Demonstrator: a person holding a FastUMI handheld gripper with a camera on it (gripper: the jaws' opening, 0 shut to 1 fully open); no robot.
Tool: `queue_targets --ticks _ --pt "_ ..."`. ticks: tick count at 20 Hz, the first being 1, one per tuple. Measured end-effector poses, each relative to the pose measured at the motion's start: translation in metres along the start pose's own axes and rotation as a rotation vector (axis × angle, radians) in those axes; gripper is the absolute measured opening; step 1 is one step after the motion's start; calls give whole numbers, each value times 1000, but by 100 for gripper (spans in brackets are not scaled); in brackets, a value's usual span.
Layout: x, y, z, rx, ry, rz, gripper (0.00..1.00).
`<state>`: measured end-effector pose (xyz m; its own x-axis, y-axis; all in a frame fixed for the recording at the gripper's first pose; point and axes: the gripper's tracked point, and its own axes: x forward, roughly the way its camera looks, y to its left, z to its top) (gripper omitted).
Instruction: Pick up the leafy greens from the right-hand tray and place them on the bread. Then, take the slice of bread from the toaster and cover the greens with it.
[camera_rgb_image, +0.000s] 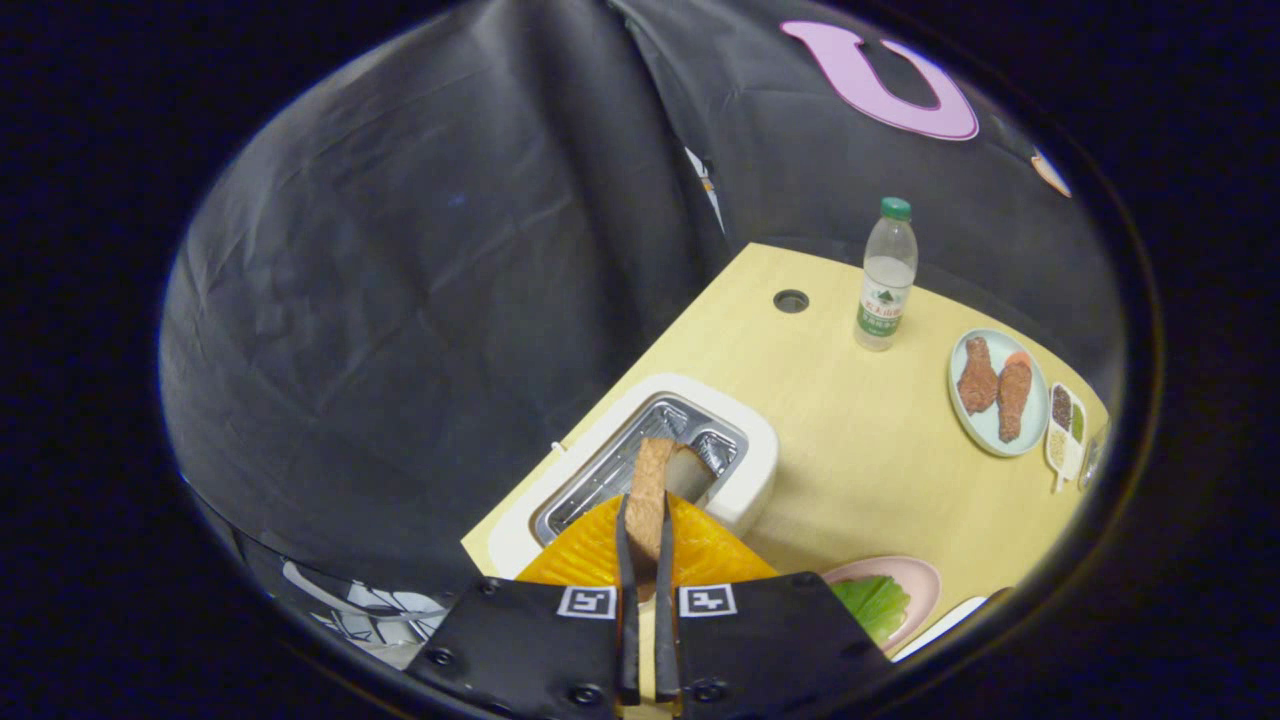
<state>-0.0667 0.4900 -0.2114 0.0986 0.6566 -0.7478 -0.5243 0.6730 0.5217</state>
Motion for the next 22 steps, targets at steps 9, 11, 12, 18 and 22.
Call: queue_targets --ticks 9,11,12,18,22 --pt "-53 -33 6 229 -143 93 9" --pt "-61 -38 2 254 -155 99 9" --pt "-63 -41 1 266 -163 102 9" --pt "-77 -70 -19 334 -191 66 9" --pt "-80 -98 -46 389 -177 27 9"
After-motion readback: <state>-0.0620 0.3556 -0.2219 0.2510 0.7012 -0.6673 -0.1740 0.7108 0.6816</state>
